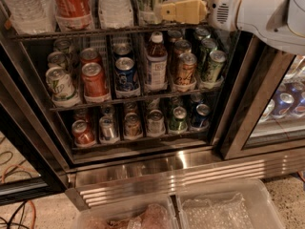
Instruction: Pick redbull can from top shelf of fridge
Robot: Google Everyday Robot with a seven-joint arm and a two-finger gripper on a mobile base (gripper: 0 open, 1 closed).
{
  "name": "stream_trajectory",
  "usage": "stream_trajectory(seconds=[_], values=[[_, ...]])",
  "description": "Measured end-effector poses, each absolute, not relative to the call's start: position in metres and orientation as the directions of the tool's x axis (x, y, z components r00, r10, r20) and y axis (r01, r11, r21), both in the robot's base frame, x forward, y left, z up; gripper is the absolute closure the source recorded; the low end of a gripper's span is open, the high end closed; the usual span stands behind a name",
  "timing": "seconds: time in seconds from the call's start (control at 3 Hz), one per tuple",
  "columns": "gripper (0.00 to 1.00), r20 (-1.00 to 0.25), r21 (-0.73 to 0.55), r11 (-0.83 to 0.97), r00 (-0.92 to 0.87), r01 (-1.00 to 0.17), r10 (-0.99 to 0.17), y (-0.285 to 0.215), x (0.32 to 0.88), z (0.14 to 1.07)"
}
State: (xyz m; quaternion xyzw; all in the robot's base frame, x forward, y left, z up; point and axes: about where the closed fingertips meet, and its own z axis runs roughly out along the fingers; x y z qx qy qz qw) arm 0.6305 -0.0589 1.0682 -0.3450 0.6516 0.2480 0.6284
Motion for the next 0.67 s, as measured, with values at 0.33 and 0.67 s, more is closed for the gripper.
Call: stream_trajectory(seconds=[0.33,0.67], values=[[0.2,-0.991,-0.105,0.657,0.019,-0.746,-0.136,-0.065,0.634,1.064],[0.2,-0.989,-0.107,0.709,0.001,-0.697,-0.149,-0.076,0.638,1.058]])
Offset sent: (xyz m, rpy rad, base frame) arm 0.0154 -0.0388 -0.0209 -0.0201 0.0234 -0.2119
